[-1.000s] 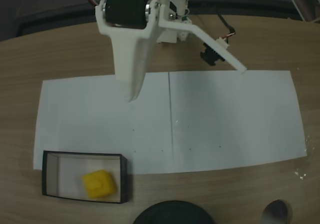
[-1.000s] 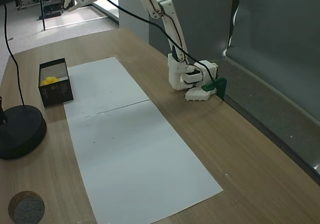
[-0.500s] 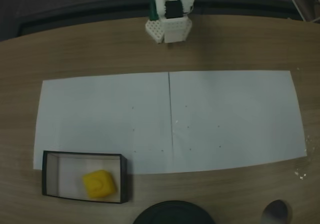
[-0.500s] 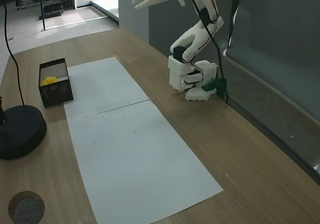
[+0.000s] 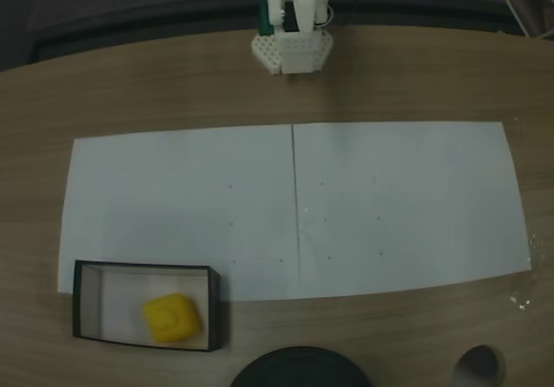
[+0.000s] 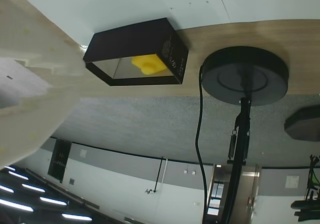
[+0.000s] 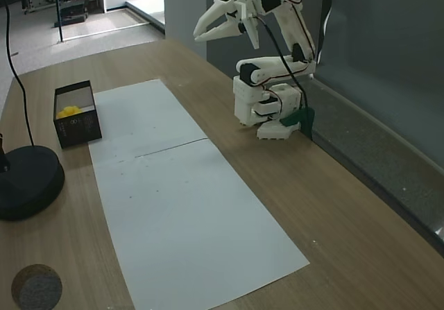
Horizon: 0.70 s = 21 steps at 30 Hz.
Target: Grab a yellow square and put it in the box.
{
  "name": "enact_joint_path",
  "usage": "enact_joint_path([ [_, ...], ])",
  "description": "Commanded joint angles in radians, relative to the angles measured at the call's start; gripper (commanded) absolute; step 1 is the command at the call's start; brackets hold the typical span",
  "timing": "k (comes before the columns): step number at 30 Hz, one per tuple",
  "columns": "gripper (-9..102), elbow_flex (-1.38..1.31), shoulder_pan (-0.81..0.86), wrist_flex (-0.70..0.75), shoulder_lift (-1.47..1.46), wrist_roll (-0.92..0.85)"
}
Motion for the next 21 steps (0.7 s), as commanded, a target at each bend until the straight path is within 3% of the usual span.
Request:
enact_joint_path([
  [1,0,0.048,0.0,-0.023,0.067,-0.003],
  [9,0,0.302,0.002,-0.15,0.264,-0.003],
  [21,0,0.721,0.014,-0.399,0.25,0.006],
])
